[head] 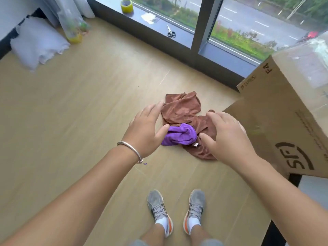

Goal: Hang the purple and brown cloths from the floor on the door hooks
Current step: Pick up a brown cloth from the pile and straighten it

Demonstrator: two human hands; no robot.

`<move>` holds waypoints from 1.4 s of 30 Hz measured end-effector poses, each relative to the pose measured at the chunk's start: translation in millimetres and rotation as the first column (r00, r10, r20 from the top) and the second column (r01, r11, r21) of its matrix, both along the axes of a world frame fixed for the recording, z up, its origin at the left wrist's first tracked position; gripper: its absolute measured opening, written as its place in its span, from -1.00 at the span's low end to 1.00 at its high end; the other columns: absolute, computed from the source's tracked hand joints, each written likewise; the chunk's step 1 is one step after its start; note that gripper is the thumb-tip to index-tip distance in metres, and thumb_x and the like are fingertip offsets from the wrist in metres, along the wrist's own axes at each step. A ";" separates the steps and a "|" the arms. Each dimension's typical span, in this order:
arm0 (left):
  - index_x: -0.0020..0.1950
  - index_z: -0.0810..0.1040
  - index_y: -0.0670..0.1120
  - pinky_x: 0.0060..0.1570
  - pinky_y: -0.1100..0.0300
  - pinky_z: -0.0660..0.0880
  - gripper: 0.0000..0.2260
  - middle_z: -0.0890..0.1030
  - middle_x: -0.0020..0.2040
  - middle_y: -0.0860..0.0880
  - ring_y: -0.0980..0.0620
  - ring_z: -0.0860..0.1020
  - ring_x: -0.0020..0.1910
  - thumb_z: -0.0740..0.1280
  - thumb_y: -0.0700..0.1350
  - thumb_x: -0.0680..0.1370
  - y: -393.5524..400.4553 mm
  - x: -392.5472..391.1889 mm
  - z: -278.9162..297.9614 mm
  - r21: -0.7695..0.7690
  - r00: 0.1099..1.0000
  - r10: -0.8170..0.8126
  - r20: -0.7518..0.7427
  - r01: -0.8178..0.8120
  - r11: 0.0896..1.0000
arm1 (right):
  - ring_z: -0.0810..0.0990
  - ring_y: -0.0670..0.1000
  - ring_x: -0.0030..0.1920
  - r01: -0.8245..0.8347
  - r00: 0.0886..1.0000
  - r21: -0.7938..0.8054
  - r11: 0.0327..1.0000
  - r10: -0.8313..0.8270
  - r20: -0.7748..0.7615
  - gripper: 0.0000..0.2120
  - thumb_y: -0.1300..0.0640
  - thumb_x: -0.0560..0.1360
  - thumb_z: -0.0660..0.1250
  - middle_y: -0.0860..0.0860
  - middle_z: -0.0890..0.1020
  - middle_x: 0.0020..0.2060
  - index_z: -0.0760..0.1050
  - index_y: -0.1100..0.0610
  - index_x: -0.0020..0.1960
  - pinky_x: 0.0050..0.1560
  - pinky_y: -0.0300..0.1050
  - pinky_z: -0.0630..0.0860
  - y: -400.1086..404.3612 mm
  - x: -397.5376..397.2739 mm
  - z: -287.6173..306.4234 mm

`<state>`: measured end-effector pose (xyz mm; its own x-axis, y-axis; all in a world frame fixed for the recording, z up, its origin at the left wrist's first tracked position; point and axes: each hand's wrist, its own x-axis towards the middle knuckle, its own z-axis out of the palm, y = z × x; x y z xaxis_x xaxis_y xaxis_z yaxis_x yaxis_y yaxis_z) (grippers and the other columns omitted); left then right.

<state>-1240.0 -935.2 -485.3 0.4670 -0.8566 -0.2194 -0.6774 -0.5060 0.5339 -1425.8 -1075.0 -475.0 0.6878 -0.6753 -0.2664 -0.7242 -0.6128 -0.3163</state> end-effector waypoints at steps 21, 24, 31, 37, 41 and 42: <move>0.49 0.25 0.01 0.28 0.02 0.36 -0.48 0.38 0.41 0.00 -0.08 0.38 0.34 0.30 -0.01 0.55 -125.2 48.1 -521.1 0.105 1.000 -0.009 0.023 0.007 0.994 | 0.37 0.10 0.33 -0.165 0.978 -0.062 0.984 0.155 -0.138 -0.46 -0.06 0.48 0.28 0.02 0.45 0.29 0.30 0.03 0.43 0.33 0.08 0.28 -134.1 65.1 -513.2; 0.40 0.41 0.02 0.23 0.04 0.40 -0.57 0.48 0.30 -0.01 -0.04 0.45 0.27 0.35 -0.05 0.54 -171.0 57.0 -555.9 0.022 0.992 -0.112 0.065 0.111 0.994 | 0.45 0.12 0.22 -0.153 0.982 -0.178 0.972 0.130 -0.134 -0.57 -0.08 0.46 0.32 0.02 0.55 0.16 0.41 0.03 0.28 0.20 0.05 0.33 -169.1 73.3 -555.1; 0.33 0.45 -0.01 0.13 0.09 0.41 -0.54 0.53 0.22 -0.06 -0.09 0.50 0.20 0.41 0.06 0.47 -259.5 43.1 -616.9 0.127 0.956 -0.225 0.187 0.203 0.971 | 0.49 0.11 0.14 -0.202 0.978 -0.250 0.947 0.179 -0.111 -0.59 -0.15 0.44 0.35 0.03 0.57 0.09 0.48 0.06 0.18 0.13 0.01 0.39 -199.1 65.9 -619.8; -0.06 0.58 0.03 -0.14 0.13 0.38 -0.87 0.59 -0.07 0.02 -0.05 0.55 -0.01 0.33 0.06 0.51 -241.9 39.3 -620.2 0.027 0.972 -0.120 0.203 0.118 0.993 | 0.44 0.07 0.21 -0.199 0.974 -0.103 0.975 0.209 0.092 -0.54 -0.08 0.39 0.45 -0.01 0.52 0.16 0.51 0.07 0.23 0.19 0.04 0.42 -191.6 58.8 -640.5; -0.16 0.47 0.07 -0.11 0.09 0.45 -0.91 0.53 -0.20 0.09 -0.01 0.53 -0.12 0.31 -0.05 0.54 -205.7 54.5 -604.2 -0.189 0.998 -0.055 -0.006 0.052 0.981 | 0.43 0.09 0.28 -0.269 0.906 -0.118 0.956 0.293 0.305 -0.64 0.09 0.35 0.52 -0.01 0.57 0.13 0.61 0.07 0.13 0.26 0.11 0.38 -188.1 75.3 -640.8; -0.13 0.48 0.03 -0.11 0.09 0.46 -0.94 0.55 -0.22 0.11 -0.01 0.54 -0.13 0.30 -0.10 0.54 -197.7 60.5 -600.5 -0.227 0.997 -0.055 -0.061 0.040 0.973 | 0.44 0.11 0.28 -0.279 0.887 -0.144 0.949 0.312 0.339 -0.68 0.11 0.35 0.52 -0.02 0.59 0.11 0.62 0.08 0.09 0.27 0.12 0.39 -188.8 81.8 -639.8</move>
